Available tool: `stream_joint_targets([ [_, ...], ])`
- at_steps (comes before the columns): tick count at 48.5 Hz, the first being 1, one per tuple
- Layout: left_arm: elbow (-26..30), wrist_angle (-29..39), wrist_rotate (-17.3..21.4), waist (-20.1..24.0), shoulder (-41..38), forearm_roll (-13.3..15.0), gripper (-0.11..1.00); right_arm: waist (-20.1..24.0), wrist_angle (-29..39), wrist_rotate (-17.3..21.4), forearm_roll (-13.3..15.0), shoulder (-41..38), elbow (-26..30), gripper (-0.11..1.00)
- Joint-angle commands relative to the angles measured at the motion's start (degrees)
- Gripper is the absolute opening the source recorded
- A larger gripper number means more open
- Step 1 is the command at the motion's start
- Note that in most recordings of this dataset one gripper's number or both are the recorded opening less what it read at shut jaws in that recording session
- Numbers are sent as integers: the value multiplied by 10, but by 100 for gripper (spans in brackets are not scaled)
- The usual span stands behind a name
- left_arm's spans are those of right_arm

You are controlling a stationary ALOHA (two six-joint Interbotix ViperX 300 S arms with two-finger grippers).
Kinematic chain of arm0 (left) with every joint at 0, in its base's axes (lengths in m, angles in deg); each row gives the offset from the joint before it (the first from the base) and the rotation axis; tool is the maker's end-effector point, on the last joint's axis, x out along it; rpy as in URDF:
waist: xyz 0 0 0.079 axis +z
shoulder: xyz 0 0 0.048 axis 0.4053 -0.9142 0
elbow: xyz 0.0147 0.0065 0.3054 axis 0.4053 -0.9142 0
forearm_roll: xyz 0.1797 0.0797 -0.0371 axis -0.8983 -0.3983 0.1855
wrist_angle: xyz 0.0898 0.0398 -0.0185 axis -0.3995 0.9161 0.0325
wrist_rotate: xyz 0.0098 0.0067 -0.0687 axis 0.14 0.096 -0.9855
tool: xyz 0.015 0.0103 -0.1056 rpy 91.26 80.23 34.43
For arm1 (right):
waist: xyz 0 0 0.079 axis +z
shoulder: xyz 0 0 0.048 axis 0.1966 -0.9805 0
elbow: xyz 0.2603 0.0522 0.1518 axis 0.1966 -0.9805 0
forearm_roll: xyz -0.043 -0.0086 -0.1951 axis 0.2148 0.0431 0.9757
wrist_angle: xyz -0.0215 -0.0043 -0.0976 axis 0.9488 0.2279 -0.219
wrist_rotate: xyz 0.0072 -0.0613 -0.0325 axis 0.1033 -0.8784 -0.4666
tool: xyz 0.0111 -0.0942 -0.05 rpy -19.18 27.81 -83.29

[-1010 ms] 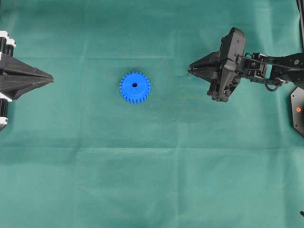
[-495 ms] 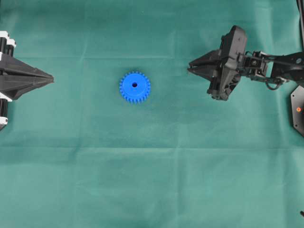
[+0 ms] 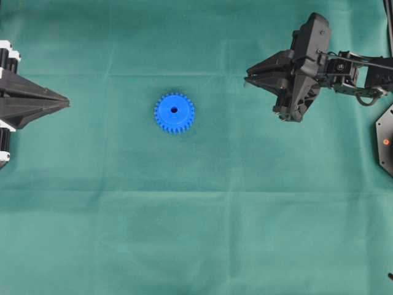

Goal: Insert the shaft placed at a random location into the center hole of the medium gear at another random location.
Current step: 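Carry the shaft left with the right gripper over the blue gear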

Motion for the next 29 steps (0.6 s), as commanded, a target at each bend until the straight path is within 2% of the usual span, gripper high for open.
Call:
stream_joint_targets([
  [1, 11, -2, 0, -1, -4, -2, 0, 0, 2, 4, -1, 9, 14, 13],
  [18, 11, -2, 0, 0, -4, -2, 0, 11, -4, 8, -3, -4, 26, 13],
  [29, 11, -2, 0, -1, -5, -1, 0, 38, -13, 9, -4, -54, 76, 13],
])
